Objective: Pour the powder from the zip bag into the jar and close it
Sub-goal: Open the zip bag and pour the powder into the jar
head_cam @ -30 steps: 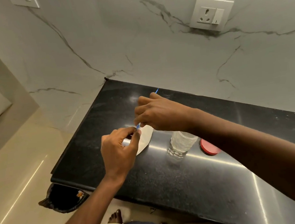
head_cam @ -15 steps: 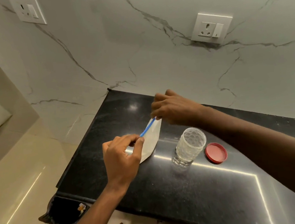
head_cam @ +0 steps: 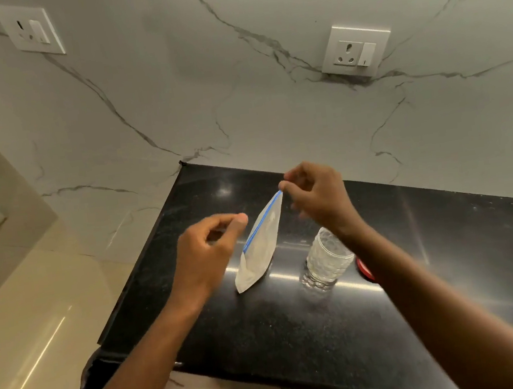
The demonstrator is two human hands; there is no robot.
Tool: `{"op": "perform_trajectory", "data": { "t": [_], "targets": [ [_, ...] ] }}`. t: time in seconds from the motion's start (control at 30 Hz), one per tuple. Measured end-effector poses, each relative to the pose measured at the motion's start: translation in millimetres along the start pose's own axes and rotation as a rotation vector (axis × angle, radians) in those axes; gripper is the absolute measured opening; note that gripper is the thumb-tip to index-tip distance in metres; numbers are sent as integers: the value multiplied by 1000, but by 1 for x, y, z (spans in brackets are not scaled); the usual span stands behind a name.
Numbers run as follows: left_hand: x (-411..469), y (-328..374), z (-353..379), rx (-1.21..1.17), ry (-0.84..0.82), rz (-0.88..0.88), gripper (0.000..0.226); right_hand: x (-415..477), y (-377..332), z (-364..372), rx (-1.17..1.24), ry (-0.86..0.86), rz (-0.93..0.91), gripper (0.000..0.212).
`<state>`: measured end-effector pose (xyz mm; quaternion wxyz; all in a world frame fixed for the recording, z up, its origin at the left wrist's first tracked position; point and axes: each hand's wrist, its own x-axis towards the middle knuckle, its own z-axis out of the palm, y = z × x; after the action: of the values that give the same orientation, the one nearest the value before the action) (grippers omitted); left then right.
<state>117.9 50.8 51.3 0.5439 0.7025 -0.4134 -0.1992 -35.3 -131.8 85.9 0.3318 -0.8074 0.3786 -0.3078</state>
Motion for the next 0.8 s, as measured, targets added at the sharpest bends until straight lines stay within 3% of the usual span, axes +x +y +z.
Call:
{"op": "perform_trajectory", "data": {
  "t": [0.1, 0.27, 0.5, 0.8],
  "targets": [
    [38, 15, 2, -10, -220, -97, 8, -32, -6, 23, 392, -56, 324, 18],
    [70, 20, 13, 1, -434, -272, 12, -44, -9, 43, 660, -52, 498, 17],
    [73, 11, 13, -141, -451, -367, 10, -45, -1, 47, 776, -72, 549, 24],
    [69, 10, 14, -180, -458, -395, 9, -42, 4, 52, 728, -42, 598, 24]
  ]
}}
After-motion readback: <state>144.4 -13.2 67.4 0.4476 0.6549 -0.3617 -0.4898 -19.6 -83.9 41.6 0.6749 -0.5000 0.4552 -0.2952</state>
